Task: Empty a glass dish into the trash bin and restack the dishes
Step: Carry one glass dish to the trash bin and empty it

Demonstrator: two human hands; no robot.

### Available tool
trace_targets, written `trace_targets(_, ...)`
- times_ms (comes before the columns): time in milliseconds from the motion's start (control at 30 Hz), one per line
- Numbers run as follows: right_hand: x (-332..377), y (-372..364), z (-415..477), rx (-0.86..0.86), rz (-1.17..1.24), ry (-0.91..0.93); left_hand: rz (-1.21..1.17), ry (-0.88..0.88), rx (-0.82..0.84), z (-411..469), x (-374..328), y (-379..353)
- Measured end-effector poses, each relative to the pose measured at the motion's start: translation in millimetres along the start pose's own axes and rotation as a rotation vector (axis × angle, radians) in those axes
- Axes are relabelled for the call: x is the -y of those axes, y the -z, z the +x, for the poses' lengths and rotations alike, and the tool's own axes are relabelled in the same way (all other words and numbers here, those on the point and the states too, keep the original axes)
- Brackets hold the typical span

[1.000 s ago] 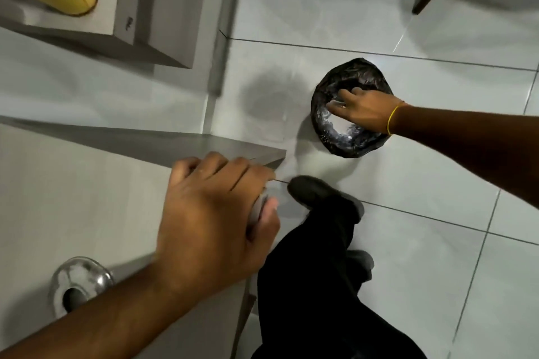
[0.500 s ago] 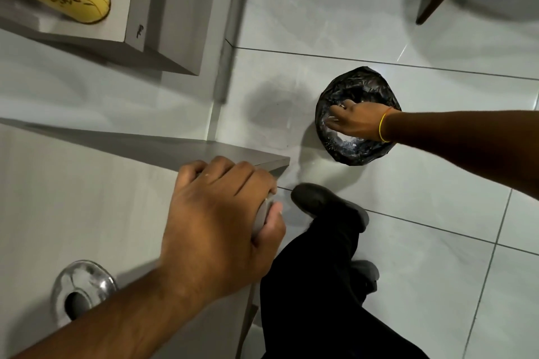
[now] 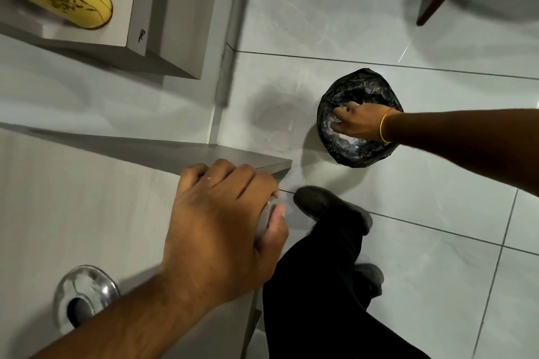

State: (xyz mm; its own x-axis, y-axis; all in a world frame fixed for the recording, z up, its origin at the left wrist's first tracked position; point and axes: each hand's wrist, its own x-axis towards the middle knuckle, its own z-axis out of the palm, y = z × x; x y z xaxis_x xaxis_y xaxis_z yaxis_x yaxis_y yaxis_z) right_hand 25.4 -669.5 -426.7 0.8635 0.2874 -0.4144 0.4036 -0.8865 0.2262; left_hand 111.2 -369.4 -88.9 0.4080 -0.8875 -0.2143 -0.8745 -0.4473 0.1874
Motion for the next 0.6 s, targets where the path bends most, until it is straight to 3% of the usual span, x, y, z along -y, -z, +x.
trace_targets(100, 2, -1, -2, 0.057, 0.055, -0.087, 0.009, -0.008, -0.010, -1, 0, 0)
trace_targets(200, -6, 26, -17, 0.066, 0.263, -0.198, -0.014, -0.005, -0.010, -1, 0, -1)
trace_targets(300, -17, 71, -42, 0.054, 0.726, -0.525, -0.016, -0.002, 0.039, -3, 0, 6)
trace_targets(400, -31, 122, -75, 0.002, 1.148, -0.759, 0.028, 0.005, 0.052, -5, -3, 4)
trace_targets(533, -44, 189, -121, -0.165, 1.335, -0.929, 0.068, 0.036, 0.103, -5, -8, 5)
trace_targets(600, -52, 238, -138, -0.211, 1.417, -0.959, 0.078, 0.132, 0.144, -7, -13, 13)
